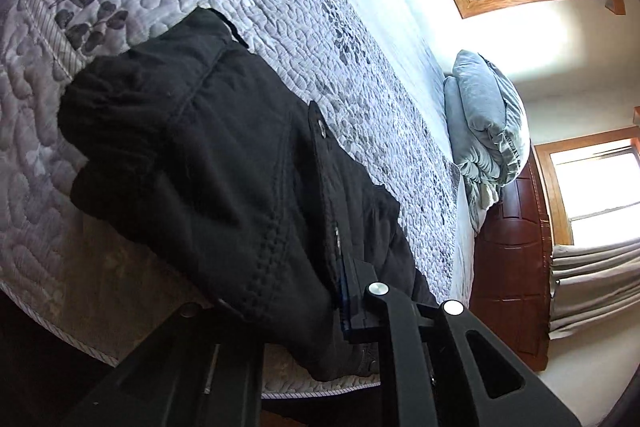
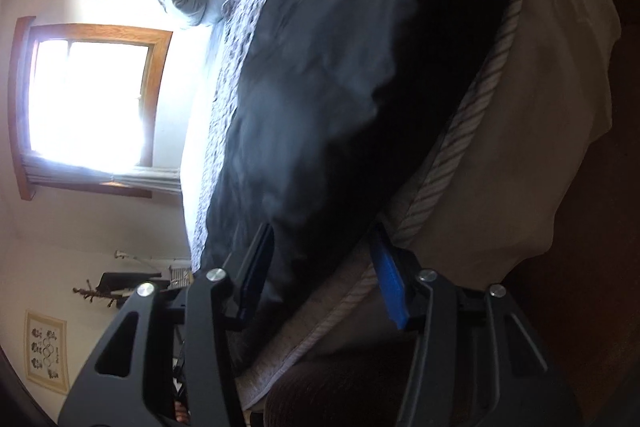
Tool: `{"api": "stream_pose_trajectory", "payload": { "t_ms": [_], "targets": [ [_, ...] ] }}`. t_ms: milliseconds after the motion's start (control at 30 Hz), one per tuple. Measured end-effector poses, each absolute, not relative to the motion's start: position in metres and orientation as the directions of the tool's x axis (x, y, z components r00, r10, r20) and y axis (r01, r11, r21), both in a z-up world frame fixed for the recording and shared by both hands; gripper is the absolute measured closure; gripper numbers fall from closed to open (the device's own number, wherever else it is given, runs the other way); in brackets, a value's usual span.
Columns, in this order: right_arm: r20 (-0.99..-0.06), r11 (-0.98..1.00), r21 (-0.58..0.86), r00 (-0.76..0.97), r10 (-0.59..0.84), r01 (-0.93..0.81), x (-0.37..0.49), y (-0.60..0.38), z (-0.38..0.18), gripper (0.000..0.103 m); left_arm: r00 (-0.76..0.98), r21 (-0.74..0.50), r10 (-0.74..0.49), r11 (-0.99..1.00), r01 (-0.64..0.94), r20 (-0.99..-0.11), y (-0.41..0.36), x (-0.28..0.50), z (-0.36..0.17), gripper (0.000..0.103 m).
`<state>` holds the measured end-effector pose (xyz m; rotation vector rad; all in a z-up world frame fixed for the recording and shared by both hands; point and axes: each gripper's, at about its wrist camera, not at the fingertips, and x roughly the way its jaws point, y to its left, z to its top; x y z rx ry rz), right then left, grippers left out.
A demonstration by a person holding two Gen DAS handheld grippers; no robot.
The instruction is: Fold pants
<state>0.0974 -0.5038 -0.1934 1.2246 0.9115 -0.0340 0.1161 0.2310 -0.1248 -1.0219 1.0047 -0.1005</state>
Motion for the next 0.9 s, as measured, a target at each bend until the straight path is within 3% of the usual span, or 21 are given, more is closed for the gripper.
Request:
{"api": "stream_pose_trajectory", "payload": {
  "t_ms": [67, 167, 267, 367, 767, 833, 867, 900],
  "targets": [
    [-0.618, 0.367, 0.785, 0.67, 0.412, 0.499, 0.101, -0.509, -0.195, 0.073, 0.561, -0.734, -0.49, 0.563, -0.38, -0.667, 0.242, 0.11, -0.128, 0.088],
    [-0.64, 0.425, 0.762, 0.665, 0.384, 0.488, 0.111, -0.51, -0.188, 0.088, 0.542, -0.711, -0.476, 0.574, -0.406, -0.693, 0.241, 0.108, -0.138, 0.084],
    [-0.686, 0.538, 0.701, 0.648, 0.33, 0.468, 0.122, -0.5, -0.172, 0.094, 0.513, -0.684, -0.461, 0.576, -0.448, -0.724, 0.243, 0.107, -0.156, 0.082],
    [-0.696, 0.589, 0.679, 0.638, 0.328, 0.438, 0.136, -0.487, -0.161, 0.095, 0.536, -0.716, -0.478, 0.514, -0.472, -0.696, 0.257, 0.109, -0.172, 0.086],
    [-0.667, 0.621, 0.73, 0.493, 0.559, 0.284, 0.22, -0.379, -0.18, 0.092, 0.612, -0.644, -0.259, 0.51, -0.57, -0.747, 0.366, 0.092, -0.154, 0.086],
    [-0.687, 0.638, 0.714, 0.462, 0.56, 0.289, 0.222, -0.37, -0.188, 0.079, 0.605, -0.638, -0.255, 0.503, -0.584, -0.754, 0.377, 0.085, -0.159, 0.083],
    [-0.699, 0.65, 0.702, 0.456, 0.551, 0.292, 0.22, -0.367, -0.19, 0.066, 0.602, -0.637, -0.258, 0.505, -0.583, -0.755, 0.378, 0.084, -0.161, 0.079],
    [-0.709, 0.663, 0.689, 0.458, 0.536, 0.292, 0.217, -0.366, -0.189, 0.06, 0.596, -0.629, -0.254, 0.515, -0.583, -0.761, 0.374, 0.085, -0.16, 0.077]
  ]
}}
